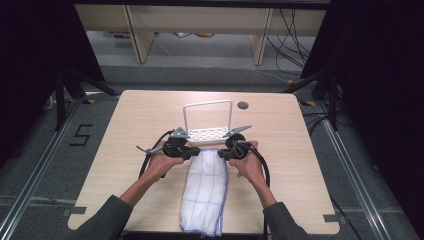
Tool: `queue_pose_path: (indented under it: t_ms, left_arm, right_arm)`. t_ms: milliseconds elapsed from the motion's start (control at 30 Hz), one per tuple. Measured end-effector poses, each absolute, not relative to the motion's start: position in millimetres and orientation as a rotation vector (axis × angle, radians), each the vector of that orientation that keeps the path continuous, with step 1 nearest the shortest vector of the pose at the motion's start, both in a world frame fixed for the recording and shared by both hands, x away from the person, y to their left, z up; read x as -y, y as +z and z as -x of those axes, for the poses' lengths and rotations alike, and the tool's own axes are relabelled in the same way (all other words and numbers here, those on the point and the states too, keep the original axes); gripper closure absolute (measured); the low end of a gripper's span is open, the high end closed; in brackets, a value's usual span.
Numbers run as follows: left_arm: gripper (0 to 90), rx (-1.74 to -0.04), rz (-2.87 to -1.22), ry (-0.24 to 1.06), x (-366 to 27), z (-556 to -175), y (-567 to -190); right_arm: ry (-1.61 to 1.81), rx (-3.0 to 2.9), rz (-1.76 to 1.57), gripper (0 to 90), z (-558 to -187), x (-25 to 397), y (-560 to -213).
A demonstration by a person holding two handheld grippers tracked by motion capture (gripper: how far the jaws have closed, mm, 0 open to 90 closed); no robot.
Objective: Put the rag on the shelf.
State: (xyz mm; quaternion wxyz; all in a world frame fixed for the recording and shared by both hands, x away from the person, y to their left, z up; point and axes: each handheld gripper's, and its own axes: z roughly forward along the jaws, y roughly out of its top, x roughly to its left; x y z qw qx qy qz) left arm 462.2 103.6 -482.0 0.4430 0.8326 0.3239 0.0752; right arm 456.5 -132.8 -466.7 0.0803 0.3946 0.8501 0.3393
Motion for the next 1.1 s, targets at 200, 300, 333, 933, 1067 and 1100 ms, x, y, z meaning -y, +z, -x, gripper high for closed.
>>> queue_pose_path:
  t_ms: [200, 300, 333, 933, 1067, 1100]
  left_arm:
    - [85.6, -0.804, -2.101, 0.163, -106.0, -463.1, -471.9]
    - [85.6, -0.795, -2.102, 0.162, -105.2, -462.7, -461.4]
    - [85.6, -0.795, -2.102, 0.162, -105.2, -462.7, -461.4]
    - [85.9, -0.74, -2.106, 0.169, -114.5, -447.3, -380.1]
    - [85.9, -0.737, -2.102, 0.158, -116.5, -444.8, -362.4]
    - [85.9, -0.737, -2.102, 0.158, -116.5, -444.8, -362.4]
  right_arm:
    - [1.007, -2.562, -1.168, 85.9, -453.4, 135.3, -457.6]
    - [1.023, -2.558, -1.173, 85.9, -453.2, 136.5, -452.6]
    - [1.023, -2.558, -1.173, 85.9, -453.2, 136.5, -452.6]
    - [1.091, -2.53, -1.03, 86.3, -436.2, 133.6, -376.3]
    - [1.083, -2.519, -1.005, 86.3, -433.7, 133.6, -354.8]
    - [1.083, -2.519, -1.005, 86.3, -433.7, 133.6, -354.8]
